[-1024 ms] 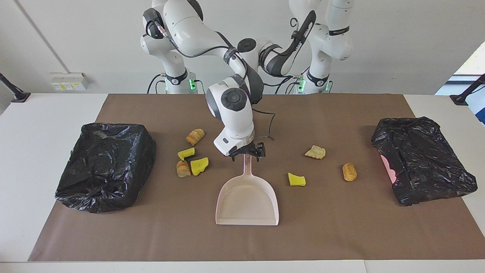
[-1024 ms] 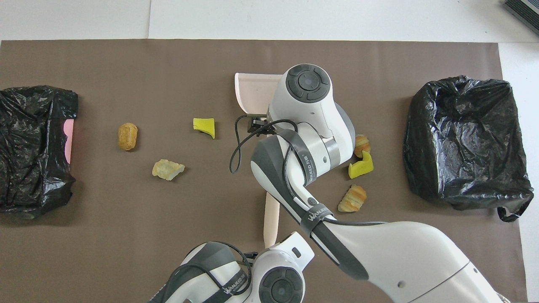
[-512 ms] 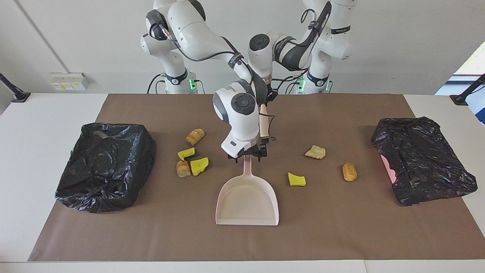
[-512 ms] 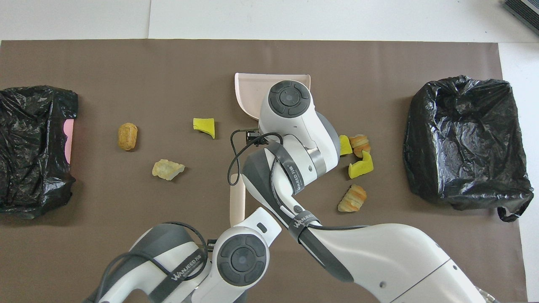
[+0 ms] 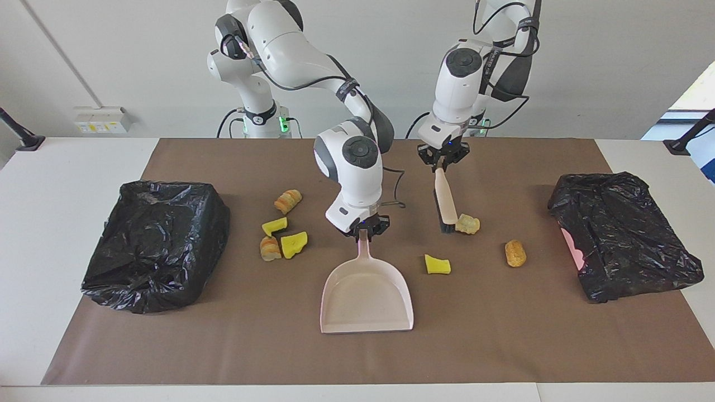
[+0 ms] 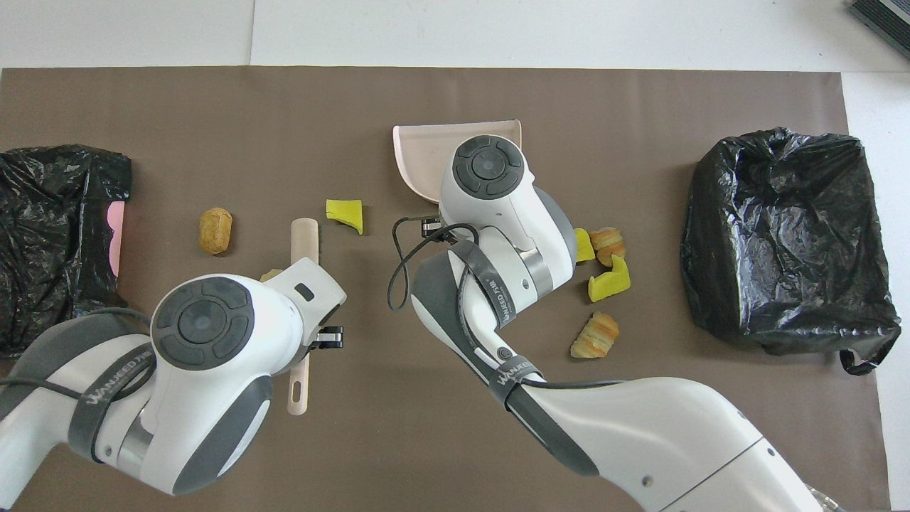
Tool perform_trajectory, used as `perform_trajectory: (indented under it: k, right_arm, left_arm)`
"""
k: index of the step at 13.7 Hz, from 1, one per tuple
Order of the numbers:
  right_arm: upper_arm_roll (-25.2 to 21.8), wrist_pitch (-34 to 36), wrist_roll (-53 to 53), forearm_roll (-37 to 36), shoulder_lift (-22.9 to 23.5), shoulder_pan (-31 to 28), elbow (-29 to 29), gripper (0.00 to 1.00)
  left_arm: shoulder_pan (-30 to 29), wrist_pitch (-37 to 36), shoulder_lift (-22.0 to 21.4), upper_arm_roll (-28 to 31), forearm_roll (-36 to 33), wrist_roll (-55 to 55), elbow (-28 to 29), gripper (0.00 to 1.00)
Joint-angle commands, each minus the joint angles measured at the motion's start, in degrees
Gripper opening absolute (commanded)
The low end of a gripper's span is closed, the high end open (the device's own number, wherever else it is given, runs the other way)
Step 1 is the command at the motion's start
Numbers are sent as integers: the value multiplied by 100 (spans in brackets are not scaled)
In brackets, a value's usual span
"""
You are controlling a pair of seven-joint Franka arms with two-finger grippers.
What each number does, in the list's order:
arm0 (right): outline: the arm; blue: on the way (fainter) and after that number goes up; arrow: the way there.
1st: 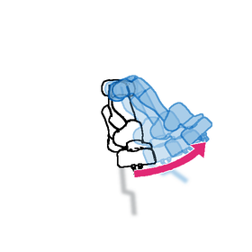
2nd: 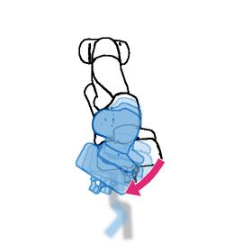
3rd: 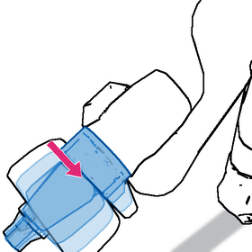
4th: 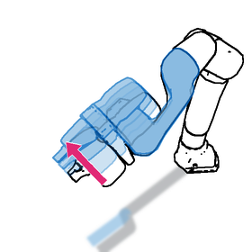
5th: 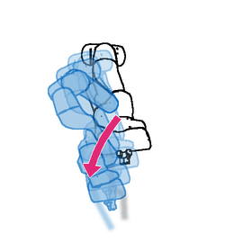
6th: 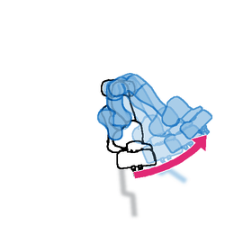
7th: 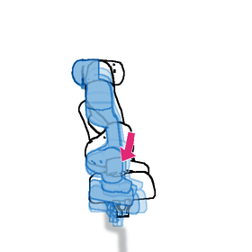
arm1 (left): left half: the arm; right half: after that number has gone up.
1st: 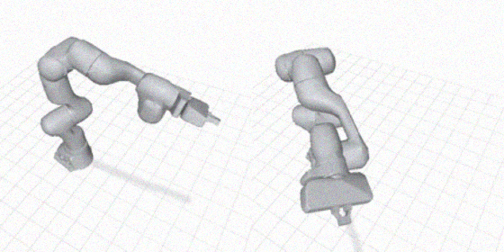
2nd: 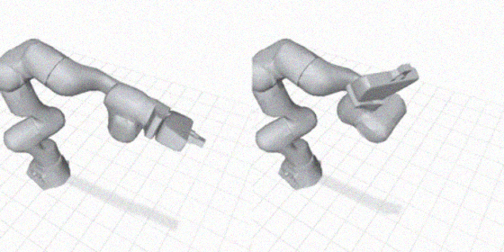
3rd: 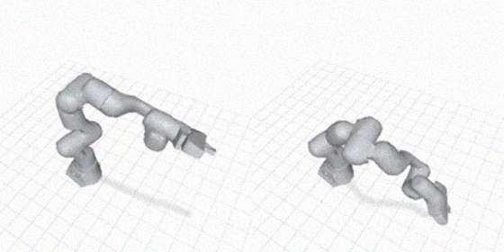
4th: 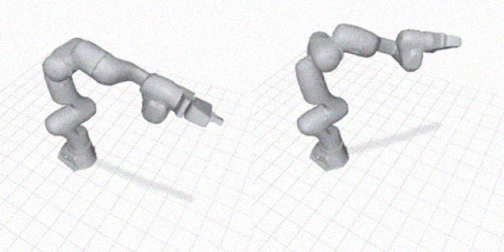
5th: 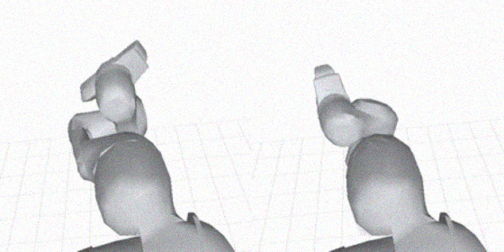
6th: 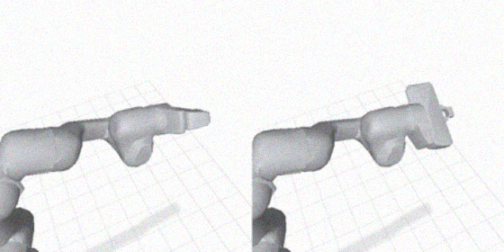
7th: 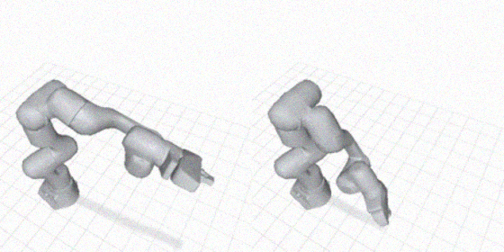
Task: Sweep and dump trash in bin
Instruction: 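Lift the dustpan with the right gripper while the left gripper carries the brush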
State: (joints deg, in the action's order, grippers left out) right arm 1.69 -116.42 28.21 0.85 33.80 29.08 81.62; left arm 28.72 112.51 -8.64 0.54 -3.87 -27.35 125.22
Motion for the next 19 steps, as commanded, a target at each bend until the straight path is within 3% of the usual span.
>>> perform_trajectory:
  k: [1, 4, 7, 11, 13, 16, 19]
  right_arm:
    - [42, -48, -978, -6, -293, -103, 99, 0]
    - [42, 67, -2184, 3, -942, -191, 677, 0]
    - [34, 119, -4195, 12, -1673, -306, 1530, 0]
    - [34, 505, -7305, 3, -1771, -463, 1708, 0]
    - [34, 436, -8301, -76, -1701, -464, 1769, 0]
    - [34, 427, -8367, -505, -1455, -149, 1752, 0]
    - [34, 480, -7351, -524, -1446, -61, 1752, 0]
  left_arm:
    - [-594, -89, 11, -80, -236, 248, -15, 0]
    - [-1192, 15, 55, -80, -271, 545, 2, 0]
    - [-1930, 288, 143, -89, -272, 1195, 11, 0]
    - [-2449, 657, 642, -80, -281, 1575, 11, 0]
    - [-2538, 684, 722, -80, -281, 1654, 73, 0]
    - [-2618, 780, 828, -89, -289, 1646, 318, 0]
    - [-2434, 719, 688, -132, -281, 1593, 599, 0]
